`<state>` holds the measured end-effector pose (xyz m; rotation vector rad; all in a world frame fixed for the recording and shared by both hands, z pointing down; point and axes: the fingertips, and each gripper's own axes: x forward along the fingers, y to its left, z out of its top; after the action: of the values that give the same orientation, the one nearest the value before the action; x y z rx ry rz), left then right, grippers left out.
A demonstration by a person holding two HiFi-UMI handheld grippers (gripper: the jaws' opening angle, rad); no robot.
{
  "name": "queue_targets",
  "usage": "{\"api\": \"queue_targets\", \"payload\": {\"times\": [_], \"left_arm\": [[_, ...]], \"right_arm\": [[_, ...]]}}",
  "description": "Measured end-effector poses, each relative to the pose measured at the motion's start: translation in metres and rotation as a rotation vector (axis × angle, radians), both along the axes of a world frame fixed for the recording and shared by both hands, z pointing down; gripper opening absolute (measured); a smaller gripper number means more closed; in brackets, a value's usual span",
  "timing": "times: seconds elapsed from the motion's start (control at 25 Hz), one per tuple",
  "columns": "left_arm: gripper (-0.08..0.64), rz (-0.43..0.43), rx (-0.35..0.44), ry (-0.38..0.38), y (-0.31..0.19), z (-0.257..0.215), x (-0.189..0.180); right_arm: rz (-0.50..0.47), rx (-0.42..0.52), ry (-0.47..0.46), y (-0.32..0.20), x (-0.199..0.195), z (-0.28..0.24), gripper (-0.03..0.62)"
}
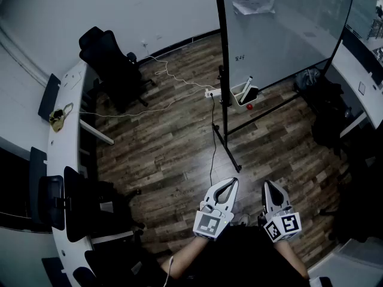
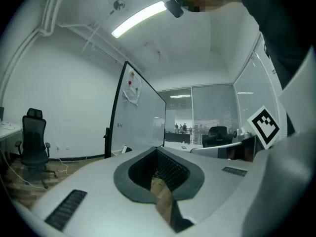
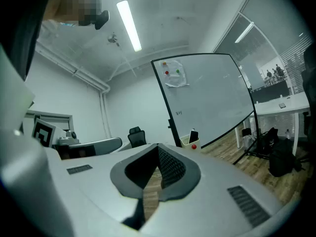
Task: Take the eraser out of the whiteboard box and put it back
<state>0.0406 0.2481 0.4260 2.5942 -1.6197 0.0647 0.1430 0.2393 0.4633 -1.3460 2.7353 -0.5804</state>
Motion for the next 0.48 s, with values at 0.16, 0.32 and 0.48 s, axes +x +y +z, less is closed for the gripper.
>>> {"api": "queue_targets", "payload": {"times": [0.16, 0.32, 0.48], "left_arm": [[0.006, -0.006, -0.011, 0.005, 0.001, 0.007, -0.006], [0.006, -0.012, -0.008, 0.021, 0.002, 0.008, -0.010], [0.006, -0.018, -0.013, 0.061, 0.002, 0.008, -0.014]], "right_arm": [[-0.013, 0.015, 0.009, -0.001, -0.004, 0.003, 0.008], [-0.002, 0.000, 0.022, 0.002, -0.008, 0.003, 0.008], [0.005, 0.004, 0.007, 0.003, -0.010, 0.004, 0.008]]}}
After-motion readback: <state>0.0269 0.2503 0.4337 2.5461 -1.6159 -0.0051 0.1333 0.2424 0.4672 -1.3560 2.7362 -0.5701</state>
